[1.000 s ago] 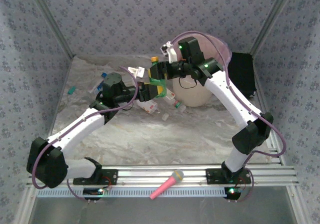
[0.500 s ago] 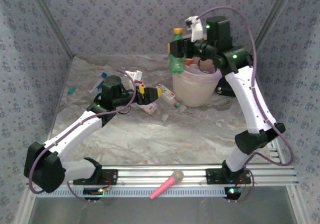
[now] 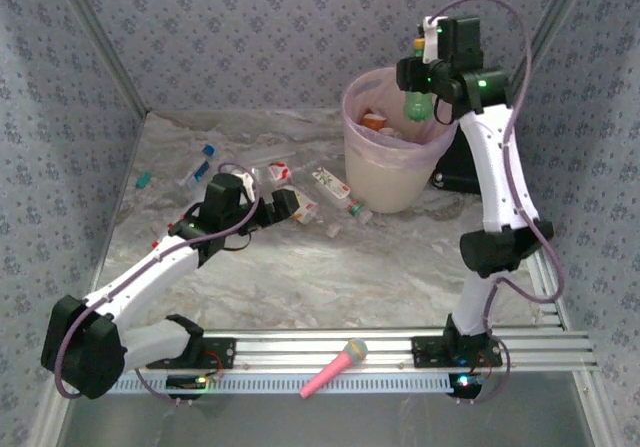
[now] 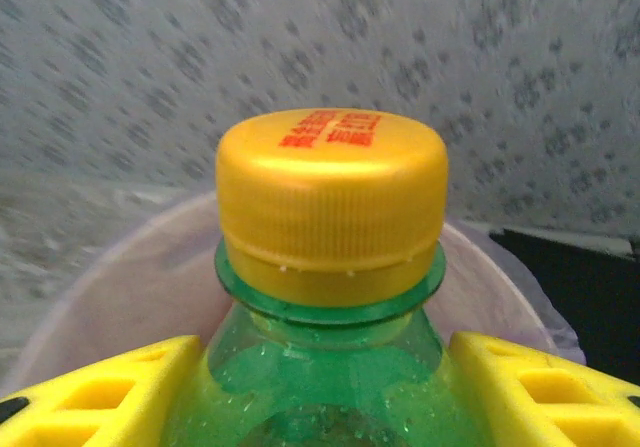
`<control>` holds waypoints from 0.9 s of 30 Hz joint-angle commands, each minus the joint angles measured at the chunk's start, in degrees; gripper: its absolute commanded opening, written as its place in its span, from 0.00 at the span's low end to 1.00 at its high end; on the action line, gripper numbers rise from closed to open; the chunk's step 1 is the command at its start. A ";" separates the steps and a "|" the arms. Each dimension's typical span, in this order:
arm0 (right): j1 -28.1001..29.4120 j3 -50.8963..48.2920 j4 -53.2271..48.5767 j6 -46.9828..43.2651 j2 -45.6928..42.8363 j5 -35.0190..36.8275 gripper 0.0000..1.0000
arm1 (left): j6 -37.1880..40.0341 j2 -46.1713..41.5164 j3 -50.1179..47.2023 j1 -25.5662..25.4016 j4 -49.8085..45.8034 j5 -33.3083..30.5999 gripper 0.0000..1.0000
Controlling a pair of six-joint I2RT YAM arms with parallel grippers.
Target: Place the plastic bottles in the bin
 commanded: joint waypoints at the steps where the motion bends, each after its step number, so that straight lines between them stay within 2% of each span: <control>1: -1.75 2.16 -2.95 -1.94 3.42 5.28 0.44 | -5.67 -0.63 -1.38 0.52 -1.33 -3.68 1.00; 6: -2.91 1.81 -4.94 -2.16 7.86 4.75 0.43 | -6.77 -0.96 -1.49 0.46 -2.06 -4.82 0.99; 10: -4.27 1.28 -7.96 -1.94 10.84 0.83 0.44 | -6.72 -1.48 -1.71 0.49 -2.30 -5.69 0.99; 18: -3.75 -7.78 -6.62 -3.84 10.82 -1.24 0.45 | -6.54 -1.16 -1.37 0.49 -2.85 -6.68 0.98; 27: -3.85 -11.08 -6.98 -4.27 14.29 -5.09 0.47 | -6.71 -0.26 -0.36 0.65 -4.08 -7.10 0.97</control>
